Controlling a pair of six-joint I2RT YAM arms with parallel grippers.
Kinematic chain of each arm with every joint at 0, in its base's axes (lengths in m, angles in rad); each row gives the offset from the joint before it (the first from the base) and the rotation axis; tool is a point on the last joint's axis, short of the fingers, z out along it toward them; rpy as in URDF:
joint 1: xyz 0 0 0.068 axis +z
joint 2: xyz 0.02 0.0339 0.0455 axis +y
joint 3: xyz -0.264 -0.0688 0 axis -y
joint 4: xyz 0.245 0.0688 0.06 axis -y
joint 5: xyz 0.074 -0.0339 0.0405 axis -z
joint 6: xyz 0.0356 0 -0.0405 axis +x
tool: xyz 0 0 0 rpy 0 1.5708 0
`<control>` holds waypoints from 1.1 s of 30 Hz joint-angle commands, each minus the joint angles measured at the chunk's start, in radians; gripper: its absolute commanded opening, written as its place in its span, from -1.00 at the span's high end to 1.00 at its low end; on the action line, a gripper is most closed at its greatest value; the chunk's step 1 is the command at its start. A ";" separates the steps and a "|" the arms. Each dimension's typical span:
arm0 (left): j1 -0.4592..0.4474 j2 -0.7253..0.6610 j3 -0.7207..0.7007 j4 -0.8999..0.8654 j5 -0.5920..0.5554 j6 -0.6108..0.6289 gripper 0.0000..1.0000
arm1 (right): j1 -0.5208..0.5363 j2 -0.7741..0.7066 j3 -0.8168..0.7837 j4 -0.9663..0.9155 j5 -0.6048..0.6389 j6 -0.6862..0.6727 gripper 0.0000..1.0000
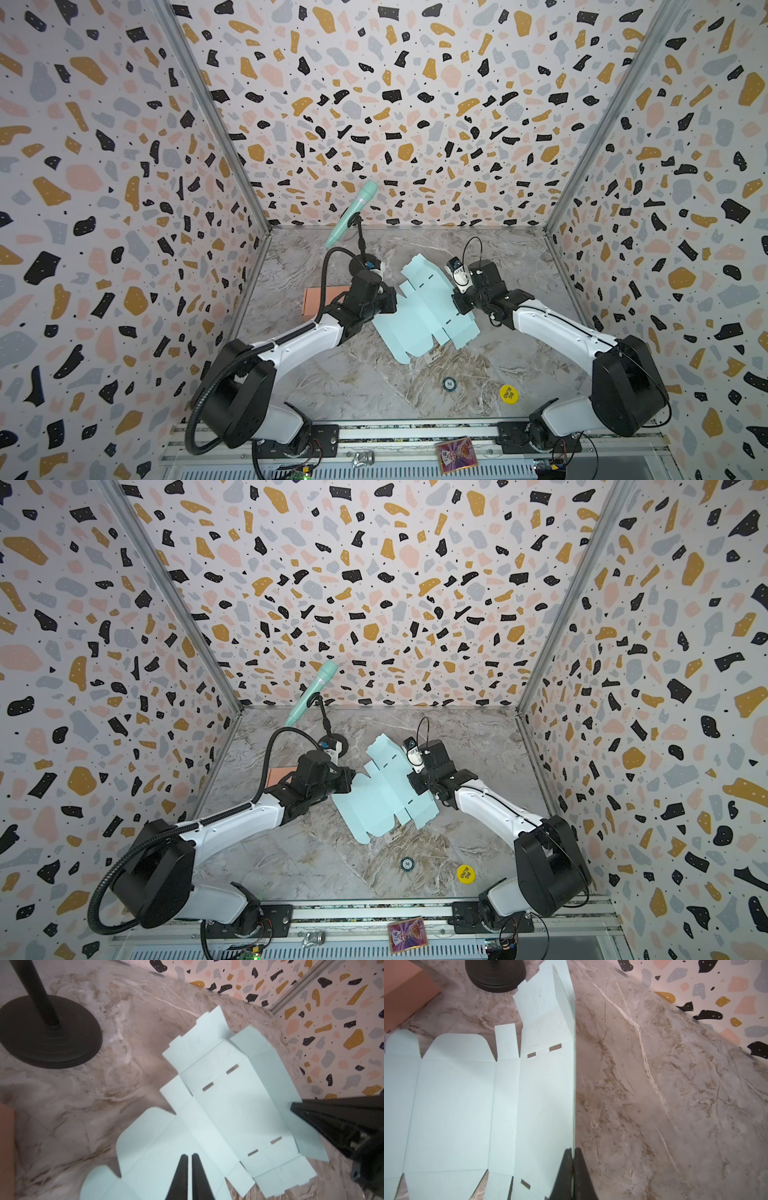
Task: Assemble paper box
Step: First fold the bottom flaps of a flat cardboard box at the center of the table.
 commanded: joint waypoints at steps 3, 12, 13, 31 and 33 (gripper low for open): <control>0.035 0.118 0.136 0.093 0.041 -0.010 0.98 | 0.031 -0.021 -0.008 -0.001 -0.033 -0.042 1.00; 0.057 0.277 0.277 0.083 0.089 -0.002 1.00 | 0.081 -0.004 -0.007 0.015 -0.056 -0.080 1.00; 0.057 0.285 0.284 0.081 0.090 0.002 1.00 | 0.087 -0.004 -0.009 0.018 -0.055 -0.084 1.00; 0.037 0.178 0.133 0.093 0.134 0.019 1.00 | 0.138 -0.011 -0.011 0.026 0.002 -0.118 1.00; 0.033 0.161 0.114 0.096 0.133 0.017 1.00 | 0.146 -0.014 -0.015 0.032 0.008 -0.124 1.00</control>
